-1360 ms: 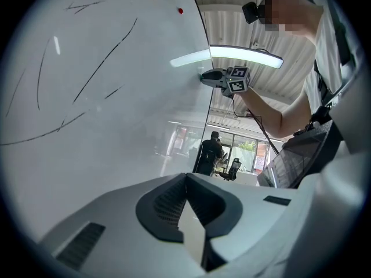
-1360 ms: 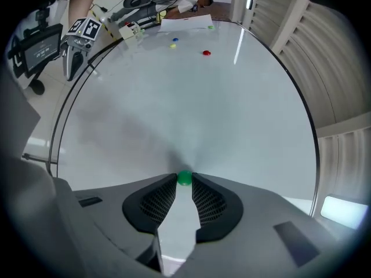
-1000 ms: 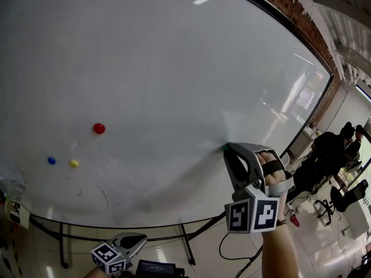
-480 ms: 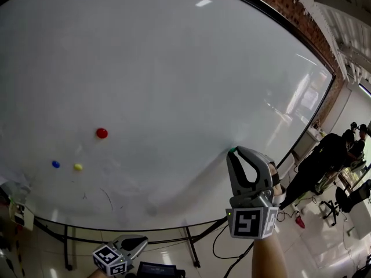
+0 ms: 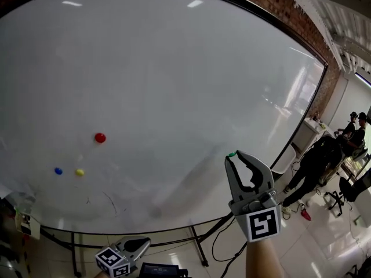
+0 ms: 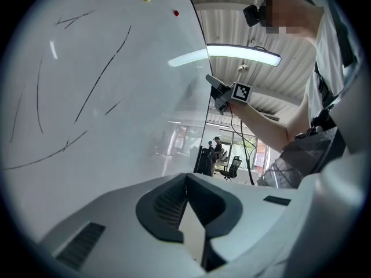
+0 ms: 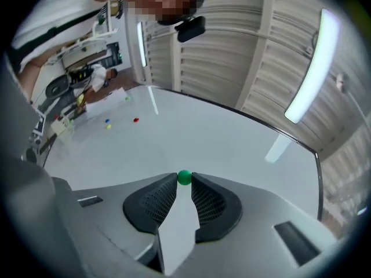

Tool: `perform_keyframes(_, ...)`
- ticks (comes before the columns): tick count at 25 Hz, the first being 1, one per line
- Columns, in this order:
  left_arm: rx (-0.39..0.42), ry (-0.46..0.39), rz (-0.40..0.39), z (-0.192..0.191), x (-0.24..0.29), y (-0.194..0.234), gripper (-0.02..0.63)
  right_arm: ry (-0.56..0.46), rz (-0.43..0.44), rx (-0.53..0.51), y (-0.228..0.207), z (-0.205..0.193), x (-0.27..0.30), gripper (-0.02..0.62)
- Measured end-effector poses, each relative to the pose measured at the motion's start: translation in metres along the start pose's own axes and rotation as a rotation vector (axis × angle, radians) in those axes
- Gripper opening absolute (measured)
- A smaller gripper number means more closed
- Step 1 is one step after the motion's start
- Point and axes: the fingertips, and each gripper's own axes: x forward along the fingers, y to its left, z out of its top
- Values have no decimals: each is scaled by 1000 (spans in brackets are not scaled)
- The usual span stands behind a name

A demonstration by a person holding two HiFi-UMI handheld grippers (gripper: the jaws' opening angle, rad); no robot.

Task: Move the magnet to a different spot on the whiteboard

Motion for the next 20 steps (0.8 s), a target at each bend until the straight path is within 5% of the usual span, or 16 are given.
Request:
perform_keyframes(8,10,5,-59,-1,-13,-5,34,-204,-52,460,-10,18,-24,103)
perform_keyframes(20,-14,54,-185,-19,-32,-11,34,-291,-32,705,40,40,-79,103)
